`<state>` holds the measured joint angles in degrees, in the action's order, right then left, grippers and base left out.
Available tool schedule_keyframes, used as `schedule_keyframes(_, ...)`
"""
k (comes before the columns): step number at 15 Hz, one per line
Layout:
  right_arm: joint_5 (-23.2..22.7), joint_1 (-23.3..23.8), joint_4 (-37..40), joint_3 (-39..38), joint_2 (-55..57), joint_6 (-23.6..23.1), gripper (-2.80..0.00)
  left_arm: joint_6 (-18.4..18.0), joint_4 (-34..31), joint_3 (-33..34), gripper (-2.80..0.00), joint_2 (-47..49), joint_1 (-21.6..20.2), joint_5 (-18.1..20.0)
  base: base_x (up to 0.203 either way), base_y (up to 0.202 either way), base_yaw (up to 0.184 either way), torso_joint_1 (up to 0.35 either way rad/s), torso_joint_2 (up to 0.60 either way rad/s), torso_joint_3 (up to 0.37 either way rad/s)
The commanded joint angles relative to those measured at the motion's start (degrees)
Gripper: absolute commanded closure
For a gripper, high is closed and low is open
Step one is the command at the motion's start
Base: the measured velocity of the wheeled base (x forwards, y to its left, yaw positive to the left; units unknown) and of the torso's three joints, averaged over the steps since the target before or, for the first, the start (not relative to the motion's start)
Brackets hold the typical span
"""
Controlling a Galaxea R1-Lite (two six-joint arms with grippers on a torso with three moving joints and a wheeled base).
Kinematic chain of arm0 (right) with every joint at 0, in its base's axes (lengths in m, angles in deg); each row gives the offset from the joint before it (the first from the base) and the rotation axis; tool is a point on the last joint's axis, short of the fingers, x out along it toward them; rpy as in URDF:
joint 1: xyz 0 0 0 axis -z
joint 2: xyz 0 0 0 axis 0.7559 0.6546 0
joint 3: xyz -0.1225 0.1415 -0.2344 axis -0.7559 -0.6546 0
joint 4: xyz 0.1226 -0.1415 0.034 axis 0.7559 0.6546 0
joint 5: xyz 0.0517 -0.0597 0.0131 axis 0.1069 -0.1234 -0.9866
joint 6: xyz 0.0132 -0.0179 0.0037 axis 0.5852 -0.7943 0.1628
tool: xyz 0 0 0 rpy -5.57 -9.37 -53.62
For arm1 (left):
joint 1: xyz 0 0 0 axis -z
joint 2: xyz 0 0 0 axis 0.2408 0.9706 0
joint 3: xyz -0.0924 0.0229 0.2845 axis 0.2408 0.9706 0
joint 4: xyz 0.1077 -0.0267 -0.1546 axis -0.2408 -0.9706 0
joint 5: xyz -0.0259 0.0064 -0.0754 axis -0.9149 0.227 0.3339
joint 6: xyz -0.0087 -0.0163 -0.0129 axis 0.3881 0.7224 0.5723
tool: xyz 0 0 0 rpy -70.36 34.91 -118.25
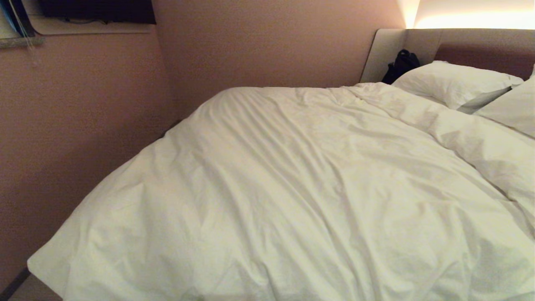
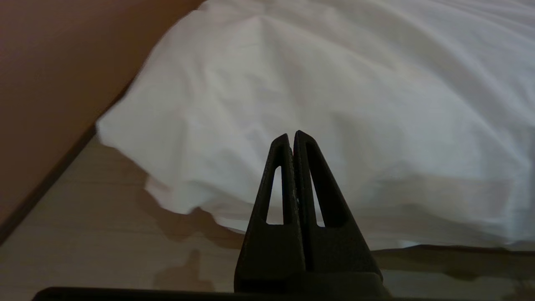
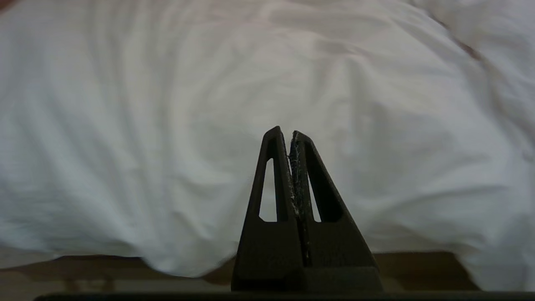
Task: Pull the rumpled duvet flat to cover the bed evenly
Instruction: Flatten the corners of the folded blanket
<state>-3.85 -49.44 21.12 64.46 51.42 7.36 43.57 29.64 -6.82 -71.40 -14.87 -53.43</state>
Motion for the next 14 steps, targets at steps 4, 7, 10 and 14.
schedule_keyframes(4, 0.01, -0.02, -0.07, 0.00, -0.02, 0.01, 0.00, 0.01, -0.03, 0.01, 0.00, -0.01, -0.03, -0.06, 0.000, 0.194, -0.001, 0.000, 0.00, 0.003)
schedule_keyframes(7, 0.01, -0.02, -0.07, 0.00, -0.02, 0.01, 0.00, 0.01, -0.03, 0.01, 0.00, 0.08, -0.03, -0.06, 0.000, 0.194, -0.003, 0.007, 0.01, -0.001)
schedule_keyframes(10, 0.01, -0.02, -0.07, 0.00, -0.02, 0.01, 0.00, 0.01, -0.03, 0.01, 0.00, -0.01, -0.03, 0.03, 0.000, 0.192, -0.001, 0.003, 0.00, 0.004)
schedule_keyframes(14, 0.01, -0.02, -0.07, 0.00, -0.02, 0.01, 0.00, 0.00, -0.03, 0.01, 0.00, -0.01, -0.03, 0.03, 0.000, 0.195, 0.001, 0.002, 0.00, 0.000)
